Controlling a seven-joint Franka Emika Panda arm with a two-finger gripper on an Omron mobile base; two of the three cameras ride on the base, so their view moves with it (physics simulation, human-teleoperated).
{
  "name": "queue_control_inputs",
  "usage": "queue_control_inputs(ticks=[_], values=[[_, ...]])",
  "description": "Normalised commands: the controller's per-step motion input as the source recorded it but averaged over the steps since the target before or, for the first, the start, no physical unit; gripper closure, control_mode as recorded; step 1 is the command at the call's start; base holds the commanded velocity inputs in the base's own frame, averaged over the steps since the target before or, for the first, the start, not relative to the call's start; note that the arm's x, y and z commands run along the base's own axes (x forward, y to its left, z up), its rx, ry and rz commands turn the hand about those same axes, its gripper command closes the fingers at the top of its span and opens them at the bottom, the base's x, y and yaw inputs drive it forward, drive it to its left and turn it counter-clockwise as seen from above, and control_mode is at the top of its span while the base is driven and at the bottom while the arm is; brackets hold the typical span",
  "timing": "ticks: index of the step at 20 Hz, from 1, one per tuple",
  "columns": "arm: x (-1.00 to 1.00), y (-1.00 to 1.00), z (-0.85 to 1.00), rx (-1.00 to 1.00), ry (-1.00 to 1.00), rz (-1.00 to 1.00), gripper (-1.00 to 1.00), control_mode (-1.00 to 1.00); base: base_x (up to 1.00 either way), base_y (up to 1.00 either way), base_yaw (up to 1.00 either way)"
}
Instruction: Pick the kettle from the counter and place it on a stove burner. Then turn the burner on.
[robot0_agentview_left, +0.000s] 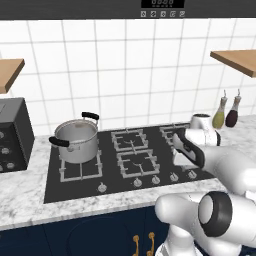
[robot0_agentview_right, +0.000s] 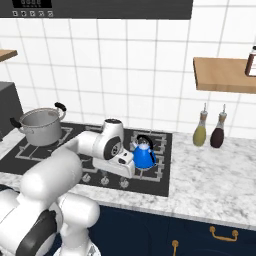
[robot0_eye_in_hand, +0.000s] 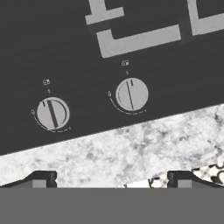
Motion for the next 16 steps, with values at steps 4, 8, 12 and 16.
queue_control_inputs(ticks=[4, 8, 12, 16], values=[[0.02, -0.09, -0.16, 0.00, 0.00, 0.07, -1.00, -1.00, 0.00, 0.00, 0.00], [0.02, -0.15, -0.08, 0.00, 0.00, 0.07, -1.00, -1.00, 0.00, 0.00, 0.00], [0.03, -0.18, -0.08, 0.00, 0.00, 0.08, -1.00, -1.00, 0.00, 0.00, 0.00], [0.03, -0.13, -0.16, 0.00, 0.00, 0.09, -1.00, -1.00, 0.00, 0.00, 0.00]])
